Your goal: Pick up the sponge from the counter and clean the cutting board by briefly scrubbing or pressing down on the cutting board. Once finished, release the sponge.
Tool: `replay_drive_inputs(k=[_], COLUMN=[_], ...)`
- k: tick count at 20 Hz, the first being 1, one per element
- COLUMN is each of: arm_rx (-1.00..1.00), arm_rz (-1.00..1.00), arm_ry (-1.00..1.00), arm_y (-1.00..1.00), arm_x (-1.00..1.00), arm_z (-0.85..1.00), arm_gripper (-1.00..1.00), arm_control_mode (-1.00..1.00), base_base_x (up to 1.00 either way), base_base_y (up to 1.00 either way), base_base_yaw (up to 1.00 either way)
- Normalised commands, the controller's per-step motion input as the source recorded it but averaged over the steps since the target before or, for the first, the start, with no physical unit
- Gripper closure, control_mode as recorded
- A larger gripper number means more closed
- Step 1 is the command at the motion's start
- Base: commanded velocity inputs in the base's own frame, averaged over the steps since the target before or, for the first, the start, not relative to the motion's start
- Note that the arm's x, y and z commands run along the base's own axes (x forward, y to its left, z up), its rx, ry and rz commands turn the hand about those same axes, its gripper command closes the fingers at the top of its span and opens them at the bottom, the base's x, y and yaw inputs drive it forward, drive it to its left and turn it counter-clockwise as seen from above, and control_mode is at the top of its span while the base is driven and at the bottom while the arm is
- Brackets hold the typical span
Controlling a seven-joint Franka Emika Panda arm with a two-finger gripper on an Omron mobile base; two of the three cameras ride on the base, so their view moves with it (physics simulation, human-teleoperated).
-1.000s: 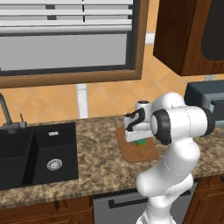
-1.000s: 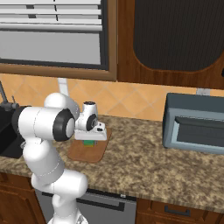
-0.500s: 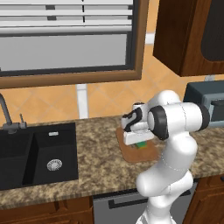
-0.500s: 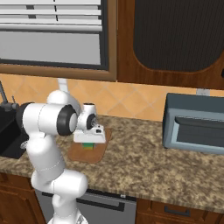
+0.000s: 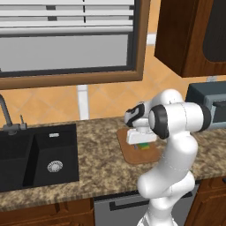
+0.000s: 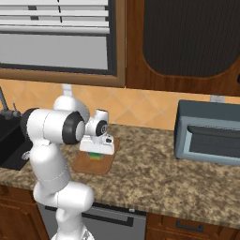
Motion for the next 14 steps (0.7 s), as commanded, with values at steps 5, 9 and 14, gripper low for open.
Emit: replay_drive_inputs(k=[5, 9, 14], arm_rx=[0.00, 0.00, -0.04], arm_rz=[0.00, 0.00, 0.00], arm_ry=[-0.15, -0.21, -0.30], arm_y=[0.13, 0.04, 0.24], arm_x=[-1.00, -1.00, -1.00], arm_z=[-0.88, -0.48, -0.19], arm_gripper=[1.00, 1.00, 1.00], arm_control_mode=[-1.00, -1.00, -1.00], base_base_x=[0.00, 0.00, 0.00], base_base_y=[0.00, 0.00, 0.00], base_base_yaw=[0.00, 0.00, 0.00])
